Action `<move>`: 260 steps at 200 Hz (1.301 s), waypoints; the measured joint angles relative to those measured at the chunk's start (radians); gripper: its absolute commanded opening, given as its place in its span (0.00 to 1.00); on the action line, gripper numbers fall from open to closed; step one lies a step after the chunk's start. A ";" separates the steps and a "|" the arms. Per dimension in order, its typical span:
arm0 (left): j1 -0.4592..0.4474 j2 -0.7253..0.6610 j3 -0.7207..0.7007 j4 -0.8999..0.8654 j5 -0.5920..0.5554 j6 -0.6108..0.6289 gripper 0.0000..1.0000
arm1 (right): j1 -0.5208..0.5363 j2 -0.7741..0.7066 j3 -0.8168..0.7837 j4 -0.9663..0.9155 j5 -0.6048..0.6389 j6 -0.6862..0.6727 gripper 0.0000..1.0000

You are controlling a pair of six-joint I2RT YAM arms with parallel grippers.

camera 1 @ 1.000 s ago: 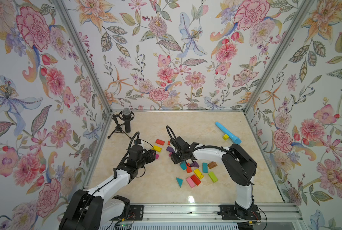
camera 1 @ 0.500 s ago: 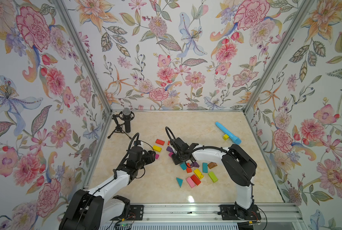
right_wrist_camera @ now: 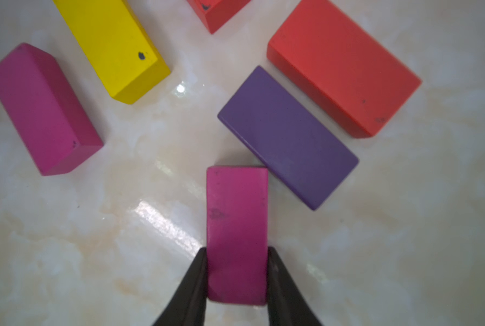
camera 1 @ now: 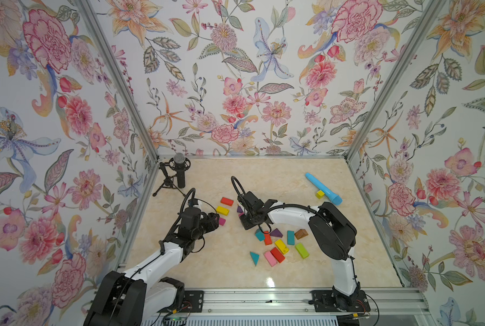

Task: Assemble a piece of candy with building blocks
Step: Assemble the building block at the center of the board.

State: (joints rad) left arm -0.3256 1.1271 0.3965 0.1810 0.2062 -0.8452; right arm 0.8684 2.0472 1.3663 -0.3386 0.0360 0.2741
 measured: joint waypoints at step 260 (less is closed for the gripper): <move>0.031 -0.082 -0.037 -0.021 0.001 -0.007 0.62 | 0.028 0.103 0.203 -0.151 0.155 -0.378 0.49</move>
State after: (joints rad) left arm -0.2951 1.0451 0.3599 0.1600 0.2073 -0.8520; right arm 0.8967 2.1506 1.5688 -0.4892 0.1909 -0.1043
